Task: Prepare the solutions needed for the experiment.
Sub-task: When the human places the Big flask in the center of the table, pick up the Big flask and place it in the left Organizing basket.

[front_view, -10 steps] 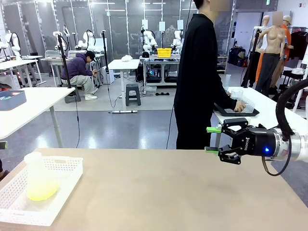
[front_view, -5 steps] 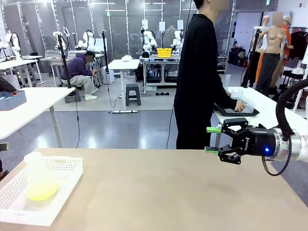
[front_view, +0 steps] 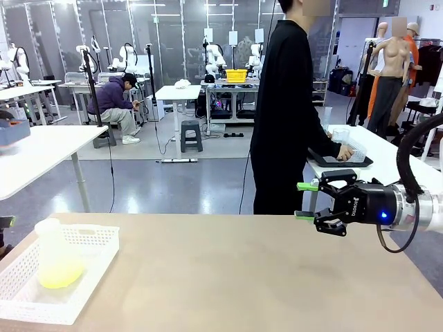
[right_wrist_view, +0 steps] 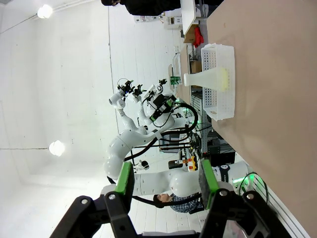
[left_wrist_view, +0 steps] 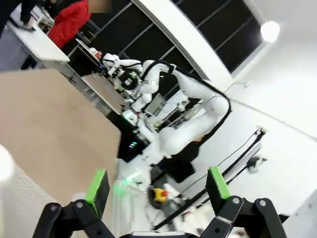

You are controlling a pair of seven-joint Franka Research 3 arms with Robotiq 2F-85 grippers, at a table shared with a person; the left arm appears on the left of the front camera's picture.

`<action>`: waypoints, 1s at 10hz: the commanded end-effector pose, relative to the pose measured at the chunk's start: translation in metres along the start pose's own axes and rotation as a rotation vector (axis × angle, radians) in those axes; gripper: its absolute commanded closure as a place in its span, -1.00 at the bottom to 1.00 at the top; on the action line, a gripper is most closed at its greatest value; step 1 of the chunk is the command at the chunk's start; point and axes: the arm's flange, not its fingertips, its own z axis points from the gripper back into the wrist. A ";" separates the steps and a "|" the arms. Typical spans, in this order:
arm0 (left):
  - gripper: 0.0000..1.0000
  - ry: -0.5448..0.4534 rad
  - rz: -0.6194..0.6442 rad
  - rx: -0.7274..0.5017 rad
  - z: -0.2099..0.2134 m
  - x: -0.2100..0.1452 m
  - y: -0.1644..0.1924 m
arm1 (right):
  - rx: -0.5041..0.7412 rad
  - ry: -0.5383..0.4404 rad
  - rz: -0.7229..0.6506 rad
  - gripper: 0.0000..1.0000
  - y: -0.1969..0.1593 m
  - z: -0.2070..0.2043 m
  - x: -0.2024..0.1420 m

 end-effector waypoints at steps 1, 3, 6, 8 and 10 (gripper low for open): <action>-1.00 -0.019 0.213 0.004 -0.026 0.001 -0.013 | 0.016 -0.006 0.002 -0.34 0.000 -0.002 -0.005; -1.00 -0.045 0.397 -0.067 -0.043 0.000 -0.003 | 0.016 -0.006 0.002 -0.34 0.000 -0.002 -0.005; -1.00 0.010 0.604 -0.058 -0.067 0.004 0.013 | 0.016 -0.006 0.002 -0.34 0.000 -0.002 -0.005; -1.00 -0.012 0.551 -0.075 -0.058 -0.006 0.014 | 0.016 -0.006 0.002 -0.34 0.000 -0.002 -0.005; -1.00 -0.012 0.551 -0.075 -0.058 -0.006 0.014 | 0.016 -0.006 0.002 -0.34 0.000 -0.002 -0.005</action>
